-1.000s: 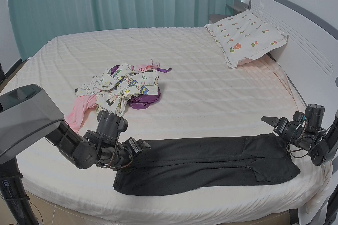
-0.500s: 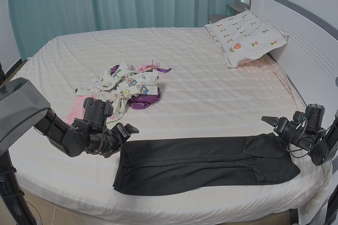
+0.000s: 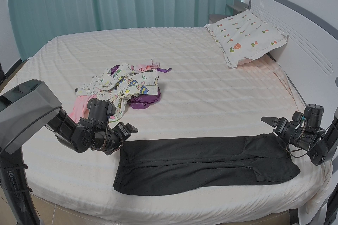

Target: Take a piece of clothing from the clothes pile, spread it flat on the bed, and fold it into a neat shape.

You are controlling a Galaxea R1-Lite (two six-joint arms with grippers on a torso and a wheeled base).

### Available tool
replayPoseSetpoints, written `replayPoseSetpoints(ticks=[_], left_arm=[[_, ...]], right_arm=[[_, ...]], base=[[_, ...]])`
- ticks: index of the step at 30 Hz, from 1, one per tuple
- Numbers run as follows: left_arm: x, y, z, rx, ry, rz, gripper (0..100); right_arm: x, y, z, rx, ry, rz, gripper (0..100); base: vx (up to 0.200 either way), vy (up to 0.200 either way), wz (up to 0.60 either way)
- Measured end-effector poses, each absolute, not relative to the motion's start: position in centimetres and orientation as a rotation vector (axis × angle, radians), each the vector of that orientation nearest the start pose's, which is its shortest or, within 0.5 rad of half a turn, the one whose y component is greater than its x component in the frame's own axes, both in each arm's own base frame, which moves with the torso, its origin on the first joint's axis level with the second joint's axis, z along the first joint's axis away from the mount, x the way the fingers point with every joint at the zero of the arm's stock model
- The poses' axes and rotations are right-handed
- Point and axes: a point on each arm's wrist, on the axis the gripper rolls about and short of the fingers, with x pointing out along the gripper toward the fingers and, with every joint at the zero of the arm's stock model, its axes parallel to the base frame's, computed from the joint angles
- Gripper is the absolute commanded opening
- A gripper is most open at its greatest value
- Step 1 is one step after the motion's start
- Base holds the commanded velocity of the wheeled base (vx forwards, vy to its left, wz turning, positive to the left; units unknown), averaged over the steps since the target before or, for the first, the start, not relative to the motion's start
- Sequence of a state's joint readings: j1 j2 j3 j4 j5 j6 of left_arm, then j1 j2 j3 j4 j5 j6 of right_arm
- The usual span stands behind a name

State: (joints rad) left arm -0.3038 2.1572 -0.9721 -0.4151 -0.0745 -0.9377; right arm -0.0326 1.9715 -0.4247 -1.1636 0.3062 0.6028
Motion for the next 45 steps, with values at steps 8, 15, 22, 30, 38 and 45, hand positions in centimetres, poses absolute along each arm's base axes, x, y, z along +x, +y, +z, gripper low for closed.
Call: replayPoseSetpoints(ticks=[8,15,22,30,38,45], left_arm=[[36.2,-11.6,3.5,-0.788,0.89,0.039,0],[36.5,-11.2,3.3,-0.833,0.873,0.072,0],[37.0,-10.6,3.7,-0.917,0.807,0.08,0],[36.9,-10.1,3.6,-0.944,0.802,0.099,0],[36.9,-10.0,3.7,-0.949,0.799,0.101,0],[36.9,-10.0,3.7,-0.949,0.799,0.101,0]], right_arm=[[29.6,-1.8,6.5,0.663,0.426,0.102,100],[30.1,-3.8,6.2,0.666,0.451,0.034,100],[30.7,-6.2,5.2,0.625,0.498,-0.038,100],[31.4,-7.6,3.9,0.635,0.522,-0.08,100],[31.9,-7.7,2.5,0.645,0.557,-0.086,100],[32.1,-7.8,1.7,0.65,0.578,-0.091,100]], base=[[0.0,0.0,0.0],[0.0,0.0,0.0],[0.0,0.0,0.0],[0.0,0.0,0.0],[0.0,0.0,0.0],[0.0,0.0,0.0]])
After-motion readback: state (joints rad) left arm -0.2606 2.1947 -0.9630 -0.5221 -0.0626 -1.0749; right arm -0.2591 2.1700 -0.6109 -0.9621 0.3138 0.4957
